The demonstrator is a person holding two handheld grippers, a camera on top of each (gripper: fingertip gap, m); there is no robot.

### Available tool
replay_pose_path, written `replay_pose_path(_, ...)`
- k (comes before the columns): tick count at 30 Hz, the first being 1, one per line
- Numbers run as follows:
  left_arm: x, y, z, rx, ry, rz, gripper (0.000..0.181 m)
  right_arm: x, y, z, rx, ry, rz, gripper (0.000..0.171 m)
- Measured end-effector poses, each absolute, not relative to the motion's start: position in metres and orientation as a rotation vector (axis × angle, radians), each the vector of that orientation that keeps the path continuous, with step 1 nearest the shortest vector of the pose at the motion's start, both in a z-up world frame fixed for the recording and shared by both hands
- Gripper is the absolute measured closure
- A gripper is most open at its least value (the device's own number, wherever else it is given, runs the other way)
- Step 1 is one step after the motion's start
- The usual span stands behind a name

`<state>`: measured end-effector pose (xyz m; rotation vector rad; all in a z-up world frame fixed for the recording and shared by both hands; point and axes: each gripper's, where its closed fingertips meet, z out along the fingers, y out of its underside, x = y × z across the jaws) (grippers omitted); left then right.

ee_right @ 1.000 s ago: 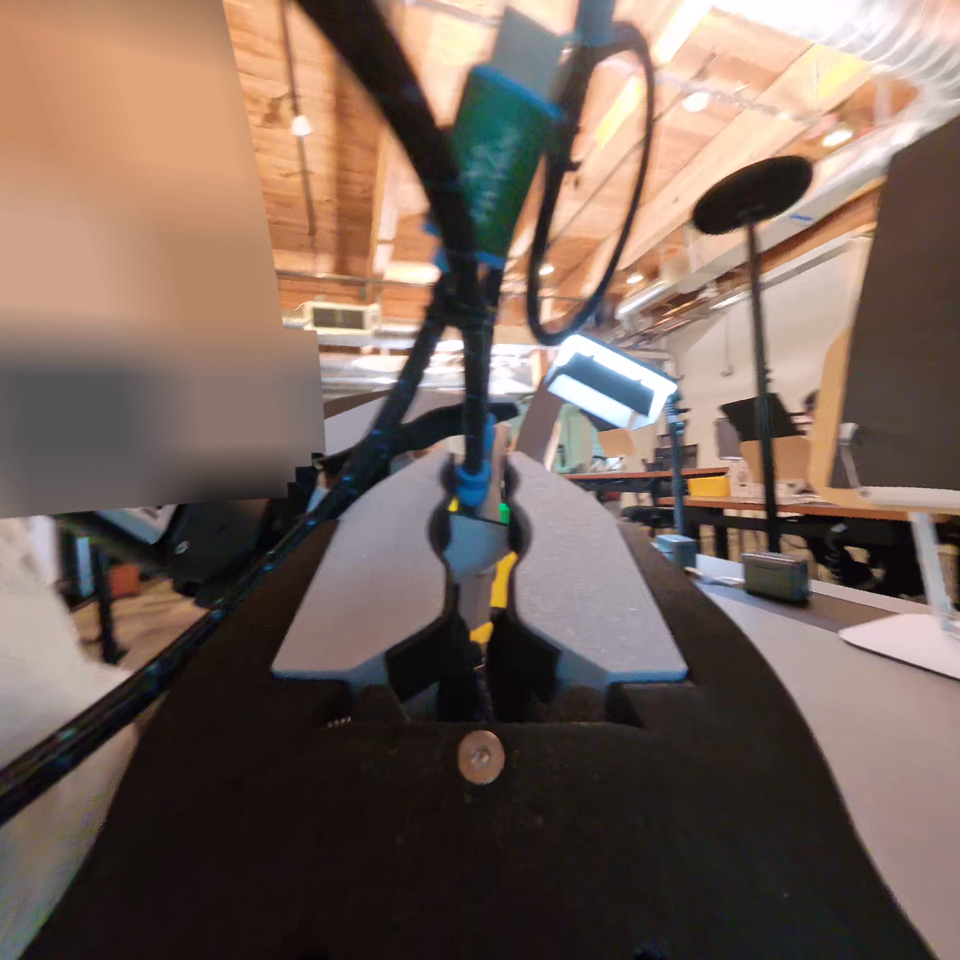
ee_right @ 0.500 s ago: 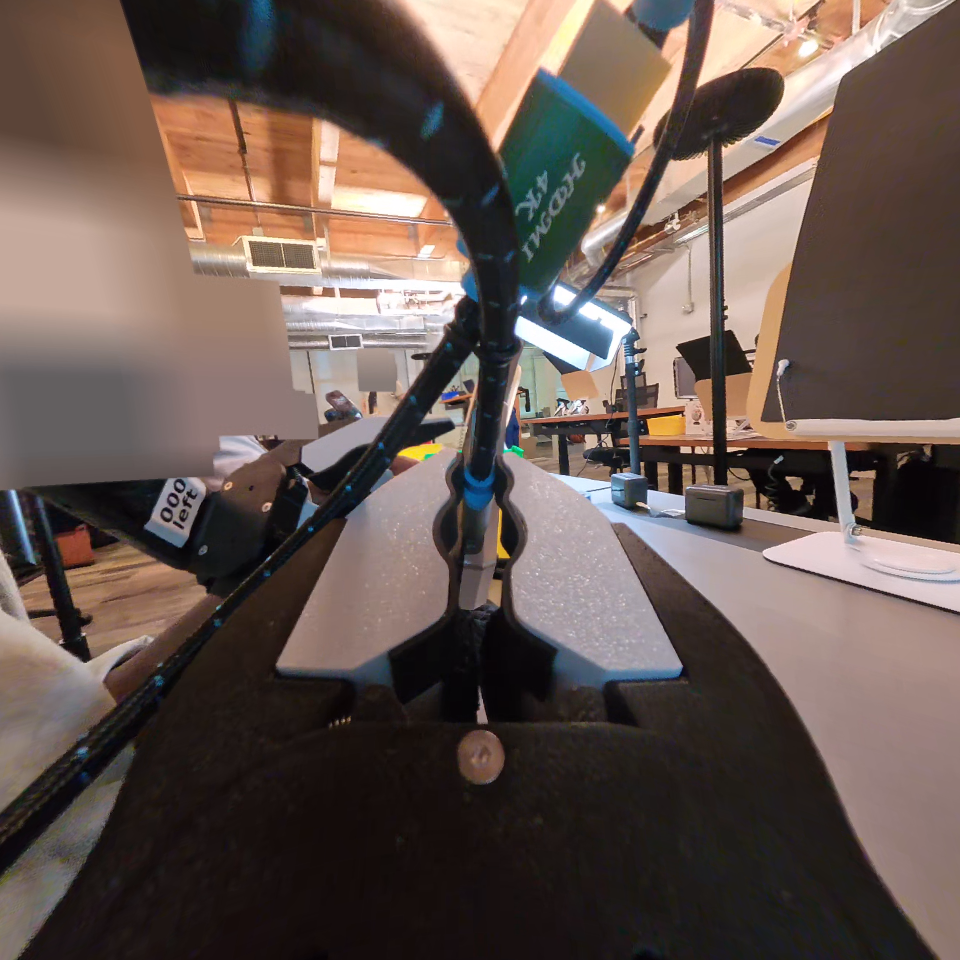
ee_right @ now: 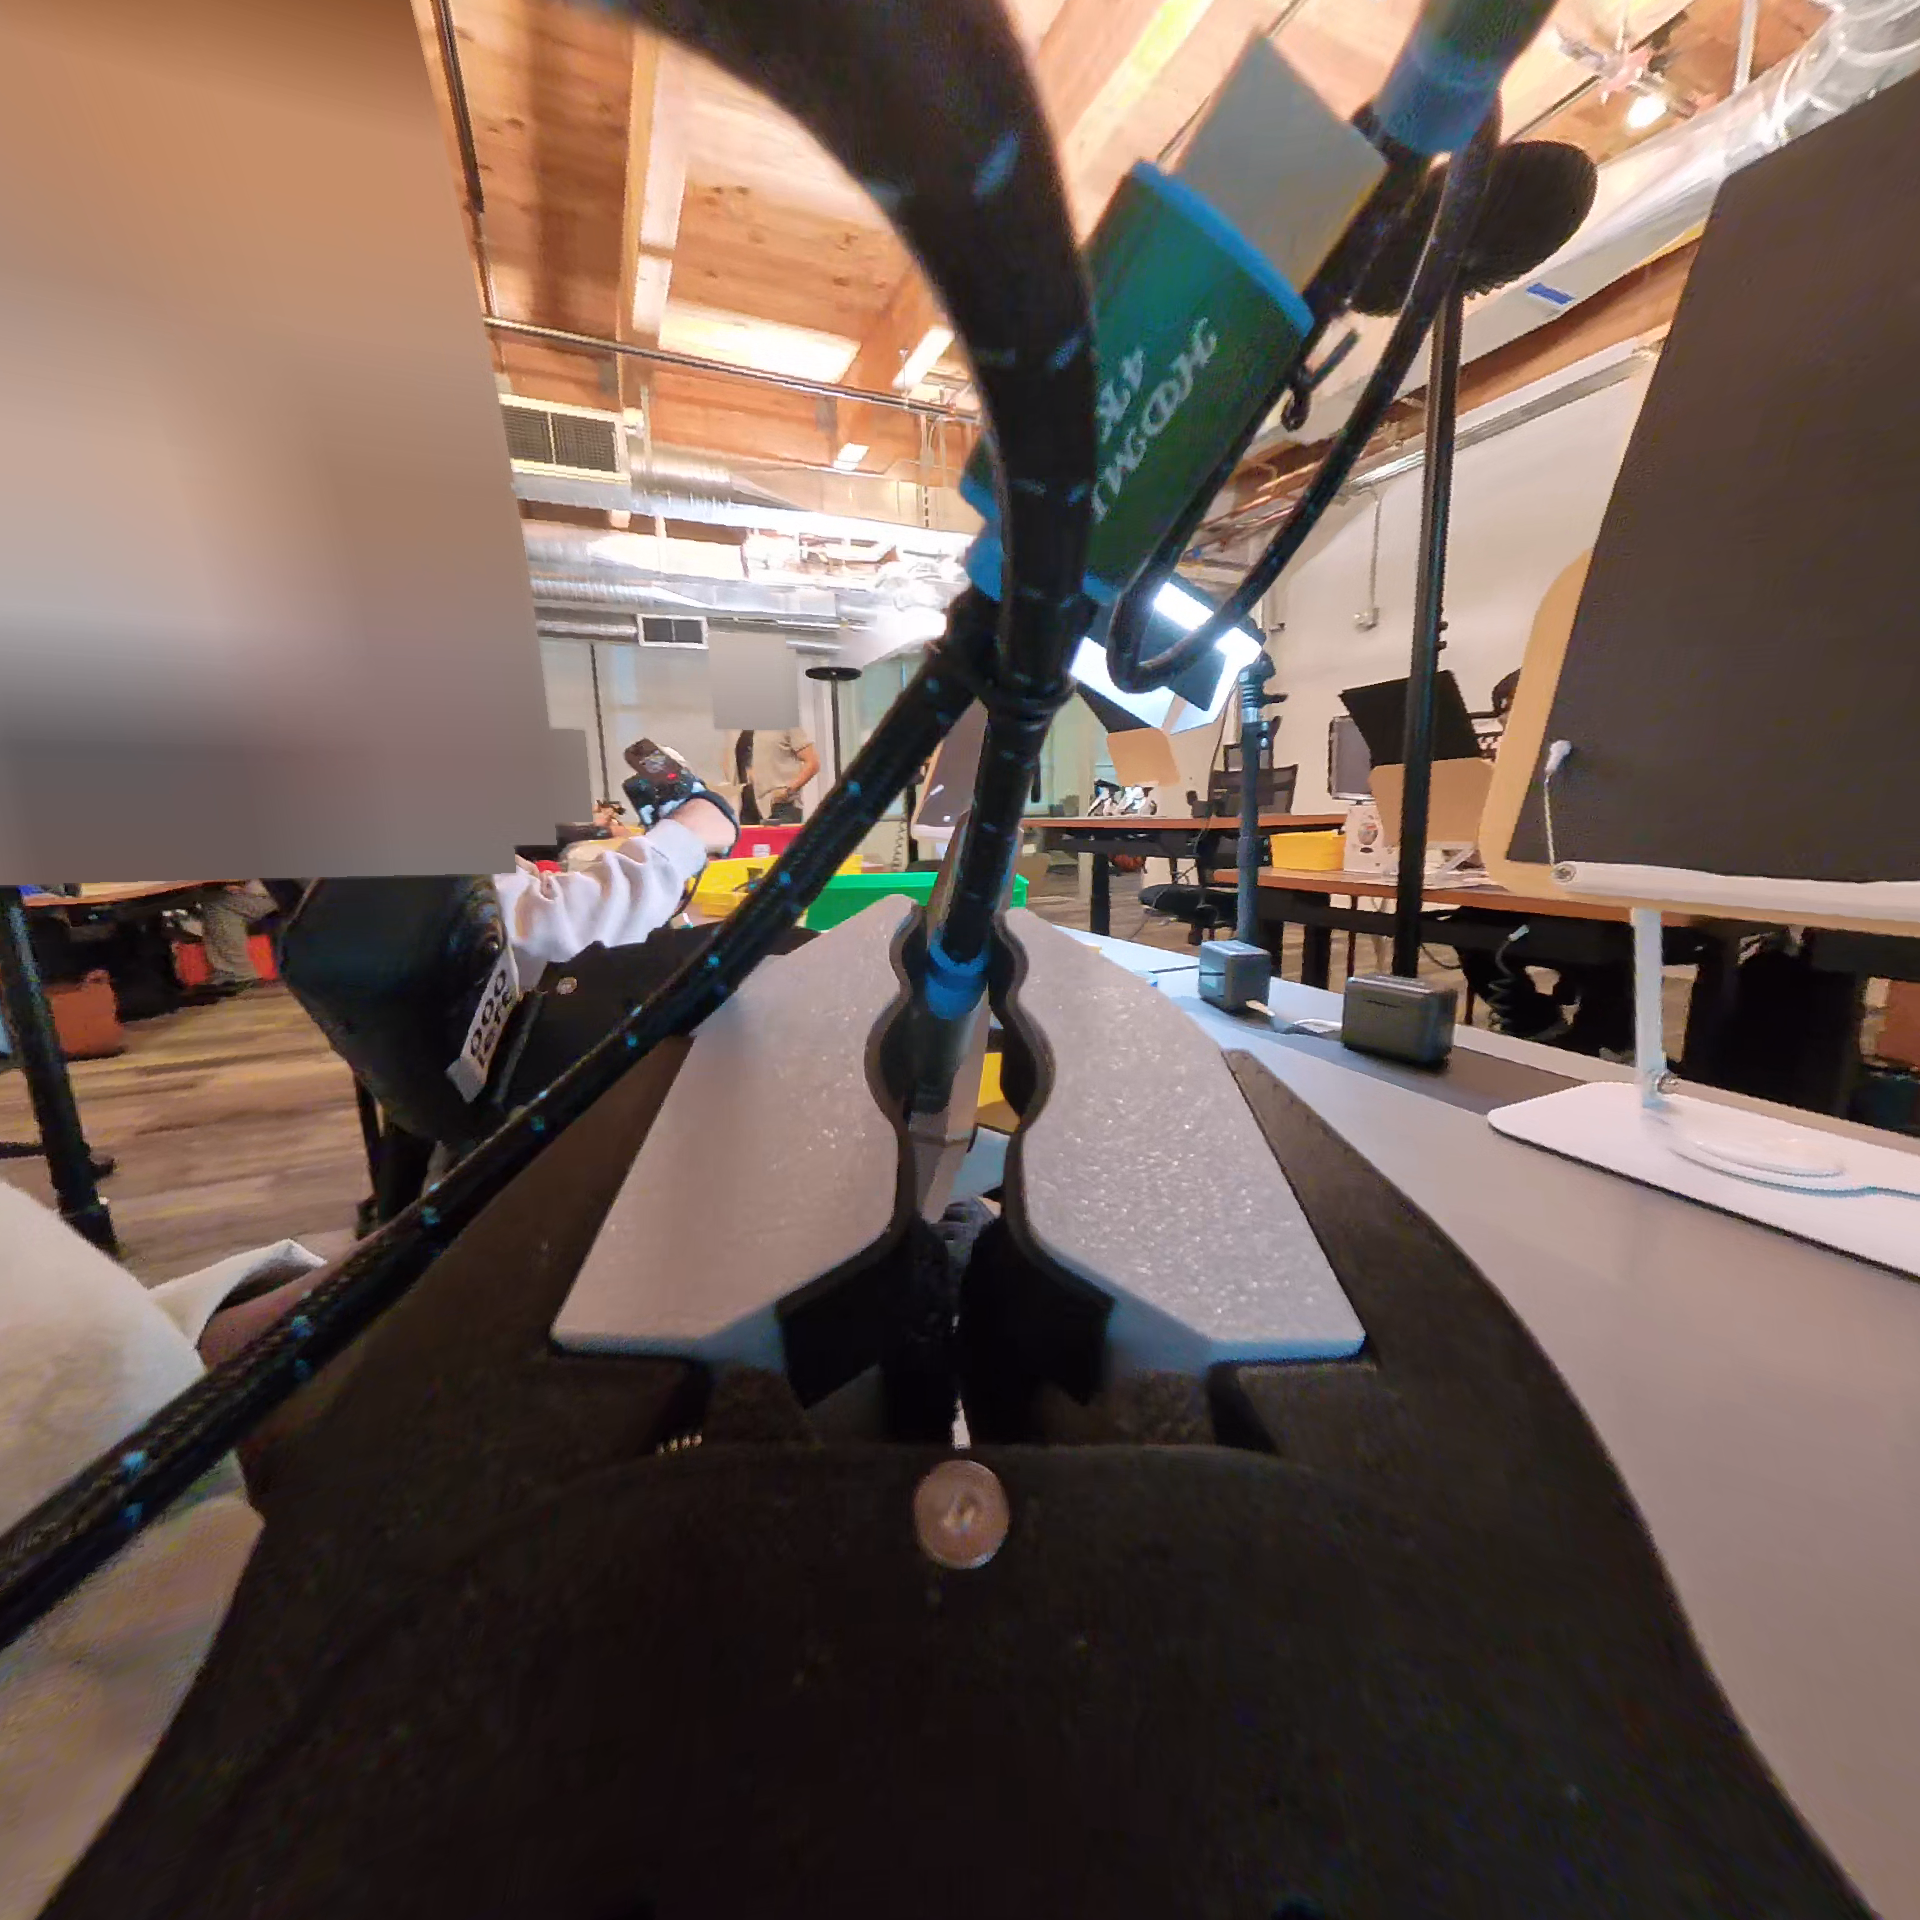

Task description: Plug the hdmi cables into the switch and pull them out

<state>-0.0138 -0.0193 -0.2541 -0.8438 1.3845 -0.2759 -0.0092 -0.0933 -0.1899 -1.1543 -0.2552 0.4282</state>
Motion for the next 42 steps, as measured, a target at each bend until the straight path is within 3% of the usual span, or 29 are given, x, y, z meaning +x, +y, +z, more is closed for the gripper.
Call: replay_pose_path(42, -0.015, -0.055, -0.227, -0.77, 1.374, -0.559, 0.158, -0.016, -0.127, -0.152, -1.025, -0.291, 0.444, 0.162)
